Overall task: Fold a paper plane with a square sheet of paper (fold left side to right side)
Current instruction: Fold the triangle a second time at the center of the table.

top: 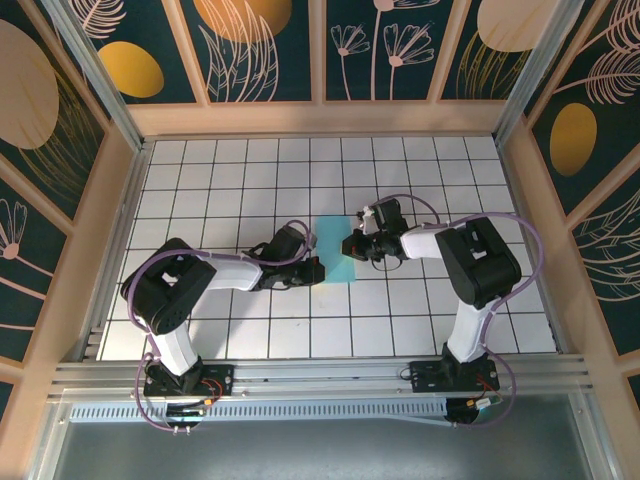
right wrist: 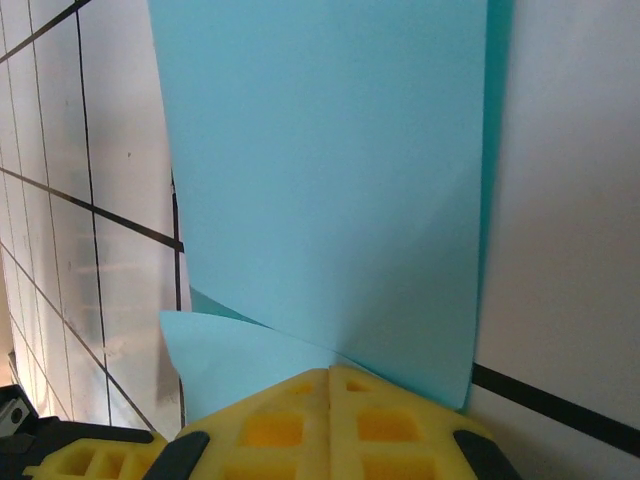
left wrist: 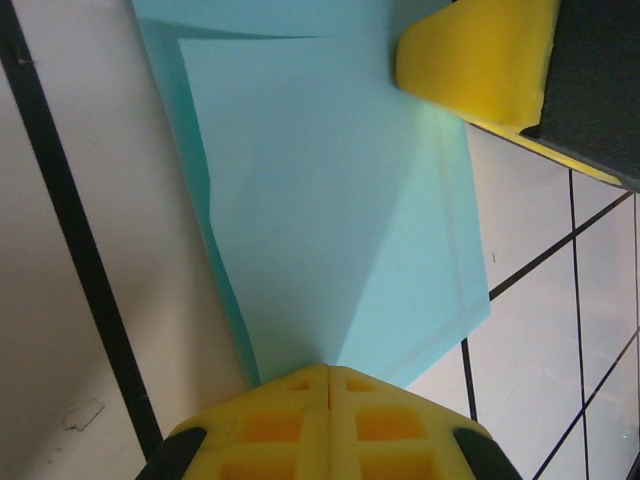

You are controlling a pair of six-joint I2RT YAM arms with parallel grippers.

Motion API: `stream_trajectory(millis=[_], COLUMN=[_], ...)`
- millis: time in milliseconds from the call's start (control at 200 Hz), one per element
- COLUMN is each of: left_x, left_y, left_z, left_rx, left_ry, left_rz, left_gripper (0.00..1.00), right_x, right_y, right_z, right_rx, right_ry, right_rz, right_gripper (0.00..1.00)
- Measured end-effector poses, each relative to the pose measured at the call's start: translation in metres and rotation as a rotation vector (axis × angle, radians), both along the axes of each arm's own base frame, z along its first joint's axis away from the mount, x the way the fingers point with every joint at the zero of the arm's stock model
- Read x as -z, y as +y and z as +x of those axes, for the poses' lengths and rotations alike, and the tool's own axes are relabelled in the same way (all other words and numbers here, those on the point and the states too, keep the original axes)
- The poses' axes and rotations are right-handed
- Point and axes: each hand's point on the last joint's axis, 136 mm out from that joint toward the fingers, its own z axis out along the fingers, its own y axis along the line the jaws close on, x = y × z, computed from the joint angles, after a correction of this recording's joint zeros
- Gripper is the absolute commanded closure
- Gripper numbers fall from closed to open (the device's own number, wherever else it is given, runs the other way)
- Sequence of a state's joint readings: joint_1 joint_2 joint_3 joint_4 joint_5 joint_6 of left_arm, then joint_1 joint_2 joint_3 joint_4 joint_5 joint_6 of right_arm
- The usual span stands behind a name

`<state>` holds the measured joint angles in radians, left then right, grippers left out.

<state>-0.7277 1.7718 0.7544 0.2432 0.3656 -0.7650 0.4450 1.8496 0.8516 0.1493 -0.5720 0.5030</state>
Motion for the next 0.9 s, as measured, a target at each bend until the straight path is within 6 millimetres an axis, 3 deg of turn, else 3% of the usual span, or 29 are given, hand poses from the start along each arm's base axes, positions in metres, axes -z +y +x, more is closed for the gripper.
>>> stream_trajectory(millis=[380, 656, 901], left_x=[-0.03, -0.011, -0.007], left_y=[-0.026, -0.031, -0.029], left_z=[0.018, 0.021, 0.02], left_rx=[0.033, 0.046, 0.052], left_ry=[-0.031, 0.002, 0.003], left_rz=[-0.073, -0.042, -0.034], left_gripper=[1.0, 1.0, 1.0], right_x=[0.0, 0.0, 0.0], right_y=[-0.001, -0.001, -0.001], right_z=[0.0, 0.0, 0.0], right_rx=[-0.005, -0.004, -0.004], right_ry=[-0.002, 0.0, 0.0], right_rz=[-0.003, -0.004, -0.005], right_gripper=[1.0, 1.0, 1.0])
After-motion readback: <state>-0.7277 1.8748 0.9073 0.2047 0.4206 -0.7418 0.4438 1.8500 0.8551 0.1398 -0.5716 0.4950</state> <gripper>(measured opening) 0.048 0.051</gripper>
